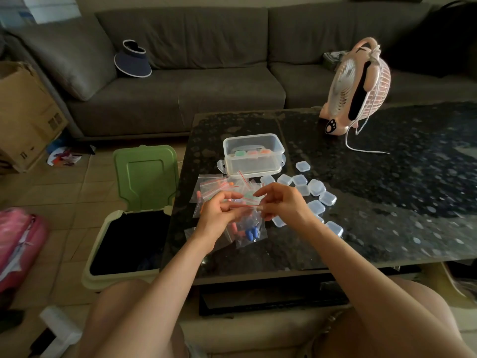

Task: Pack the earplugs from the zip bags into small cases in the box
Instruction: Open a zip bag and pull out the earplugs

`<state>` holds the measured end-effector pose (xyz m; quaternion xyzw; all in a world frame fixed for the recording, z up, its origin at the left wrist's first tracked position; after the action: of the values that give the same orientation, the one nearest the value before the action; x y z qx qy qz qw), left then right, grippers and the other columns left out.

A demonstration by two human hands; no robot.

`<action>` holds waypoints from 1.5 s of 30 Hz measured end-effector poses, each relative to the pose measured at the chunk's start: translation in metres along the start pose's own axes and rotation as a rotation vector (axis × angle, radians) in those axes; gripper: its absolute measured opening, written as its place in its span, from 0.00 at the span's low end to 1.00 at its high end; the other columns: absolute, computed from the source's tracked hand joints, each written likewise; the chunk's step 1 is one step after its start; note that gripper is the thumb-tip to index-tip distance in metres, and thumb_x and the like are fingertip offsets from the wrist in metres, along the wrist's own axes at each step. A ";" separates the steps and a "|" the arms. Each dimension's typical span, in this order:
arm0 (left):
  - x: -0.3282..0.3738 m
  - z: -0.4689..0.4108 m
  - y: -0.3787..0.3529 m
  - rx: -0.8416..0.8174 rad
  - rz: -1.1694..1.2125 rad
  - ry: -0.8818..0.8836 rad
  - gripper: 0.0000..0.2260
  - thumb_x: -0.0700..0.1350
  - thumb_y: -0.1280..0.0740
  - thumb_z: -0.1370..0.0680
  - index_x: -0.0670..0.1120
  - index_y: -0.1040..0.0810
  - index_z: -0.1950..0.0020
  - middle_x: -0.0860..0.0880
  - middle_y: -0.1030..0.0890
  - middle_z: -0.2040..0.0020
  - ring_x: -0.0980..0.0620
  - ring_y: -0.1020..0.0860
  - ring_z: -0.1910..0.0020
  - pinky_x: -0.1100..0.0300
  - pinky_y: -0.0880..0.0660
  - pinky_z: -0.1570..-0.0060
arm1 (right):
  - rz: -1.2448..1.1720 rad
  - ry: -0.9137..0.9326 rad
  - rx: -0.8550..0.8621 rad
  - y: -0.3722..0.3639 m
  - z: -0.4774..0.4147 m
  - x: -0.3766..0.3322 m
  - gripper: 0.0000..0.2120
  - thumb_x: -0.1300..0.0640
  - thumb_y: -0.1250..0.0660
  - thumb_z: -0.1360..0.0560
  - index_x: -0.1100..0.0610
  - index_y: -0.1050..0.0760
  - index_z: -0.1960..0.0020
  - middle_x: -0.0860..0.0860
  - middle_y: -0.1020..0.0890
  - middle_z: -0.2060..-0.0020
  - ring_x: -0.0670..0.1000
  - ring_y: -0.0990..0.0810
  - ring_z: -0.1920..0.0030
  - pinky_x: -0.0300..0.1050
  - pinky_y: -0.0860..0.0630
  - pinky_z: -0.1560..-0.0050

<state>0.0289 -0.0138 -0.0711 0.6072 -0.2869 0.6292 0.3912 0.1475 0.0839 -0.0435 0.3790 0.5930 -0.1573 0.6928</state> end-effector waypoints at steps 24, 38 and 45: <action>-0.014 0.006 -0.032 -0.069 0.309 0.173 0.12 0.35 0.25 0.37 0.44 0.24 0.58 0.46 0.19 0.60 0.49 0.20 0.59 0.56 0.23 0.59 | -0.062 0.068 -0.129 -0.003 0.018 -0.012 0.09 0.66 0.33 0.26 0.52 0.21 0.54 0.59 0.18 0.56 0.54 0.18 0.55 0.44 0.20 0.51; 0.005 0.011 -0.034 -0.197 0.088 0.006 0.07 0.41 0.27 0.30 0.47 0.24 0.56 0.50 0.20 0.58 0.53 0.21 0.59 0.63 0.25 0.68 | 0.087 0.069 -0.156 -0.001 0.015 -0.013 0.14 0.71 0.26 0.35 0.54 0.22 0.58 0.49 0.22 0.67 0.39 0.24 0.68 0.30 0.26 0.63; 0.017 0.009 -0.027 -0.186 -0.020 -0.106 0.05 0.41 0.29 0.27 0.43 0.24 0.58 0.47 0.21 0.58 0.56 0.23 0.65 0.61 0.28 0.72 | 0.109 0.052 -0.165 0.003 0.010 -0.004 0.16 0.72 0.25 0.37 0.53 0.22 0.60 0.52 0.21 0.65 0.46 0.23 0.63 0.35 0.24 0.60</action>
<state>0.0572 -0.0041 -0.0569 0.6036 -0.3586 0.5628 0.4363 0.1550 0.0778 -0.0386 0.3565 0.6002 -0.0601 0.7135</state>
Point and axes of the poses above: each hand's wrist, its own z-axis away from the middle knuckle, its own y-axis out of the back of the hand, x = y × z, the point moved 10 cm from there along -z, towards the middle knuckle
